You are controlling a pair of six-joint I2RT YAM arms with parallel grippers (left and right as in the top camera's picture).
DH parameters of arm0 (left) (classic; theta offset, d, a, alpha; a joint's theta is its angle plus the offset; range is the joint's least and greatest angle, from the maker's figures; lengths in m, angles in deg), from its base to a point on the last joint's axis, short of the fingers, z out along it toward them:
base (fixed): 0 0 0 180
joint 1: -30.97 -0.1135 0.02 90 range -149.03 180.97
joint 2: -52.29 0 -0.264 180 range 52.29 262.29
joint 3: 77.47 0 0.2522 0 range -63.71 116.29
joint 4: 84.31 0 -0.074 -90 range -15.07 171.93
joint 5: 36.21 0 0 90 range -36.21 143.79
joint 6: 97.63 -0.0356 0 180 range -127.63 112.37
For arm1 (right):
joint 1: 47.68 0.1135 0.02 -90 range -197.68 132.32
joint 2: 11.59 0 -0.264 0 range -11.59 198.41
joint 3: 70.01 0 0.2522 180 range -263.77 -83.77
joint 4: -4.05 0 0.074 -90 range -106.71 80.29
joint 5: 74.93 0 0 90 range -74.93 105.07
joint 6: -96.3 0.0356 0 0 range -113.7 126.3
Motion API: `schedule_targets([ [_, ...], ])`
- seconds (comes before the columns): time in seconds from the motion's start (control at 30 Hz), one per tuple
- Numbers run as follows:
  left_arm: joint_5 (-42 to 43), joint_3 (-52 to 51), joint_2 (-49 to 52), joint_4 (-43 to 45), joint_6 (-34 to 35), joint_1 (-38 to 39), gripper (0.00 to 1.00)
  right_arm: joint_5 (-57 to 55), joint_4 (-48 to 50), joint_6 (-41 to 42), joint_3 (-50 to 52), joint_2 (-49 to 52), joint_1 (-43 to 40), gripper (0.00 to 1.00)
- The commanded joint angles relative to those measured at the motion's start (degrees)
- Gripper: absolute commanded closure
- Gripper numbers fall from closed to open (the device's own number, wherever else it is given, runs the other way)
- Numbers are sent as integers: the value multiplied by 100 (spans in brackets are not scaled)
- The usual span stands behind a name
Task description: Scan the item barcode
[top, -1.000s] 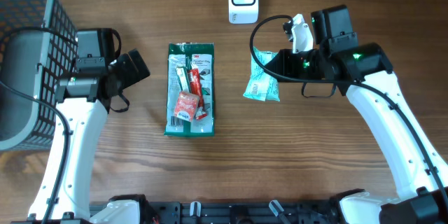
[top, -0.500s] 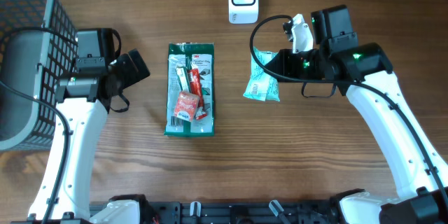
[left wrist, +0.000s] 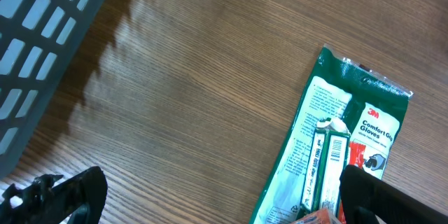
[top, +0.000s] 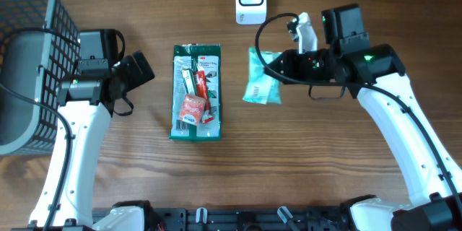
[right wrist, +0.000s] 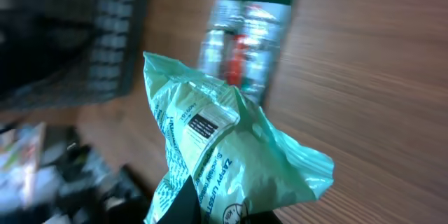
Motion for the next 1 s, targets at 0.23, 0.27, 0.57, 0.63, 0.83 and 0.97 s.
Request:
schedule_targets([
  [0.23,-50,28,13,13,-66,-26,0,1325,264,286,-345,-544,0,96],
  [0.27,-50,28,13,13,-63,-26,0,1270,267,286,-345,-621,0,96],
  [0.57,-50,28,13,11,-66,-26,0,125,258,273,-356,-629,0,96],
  [0.63,-50,28,13,13,-66,-26,0,-339,-24,184,-610,-590,0,96],
  [0.83,-50,28,13,13,-63,-26,0,-1268,-1445,-151,-2614,-170,0,96],
  [0.97,-50,28,13,13,-66,-26,0,-1558,-2728,-398,-4876,662,0,96],
])
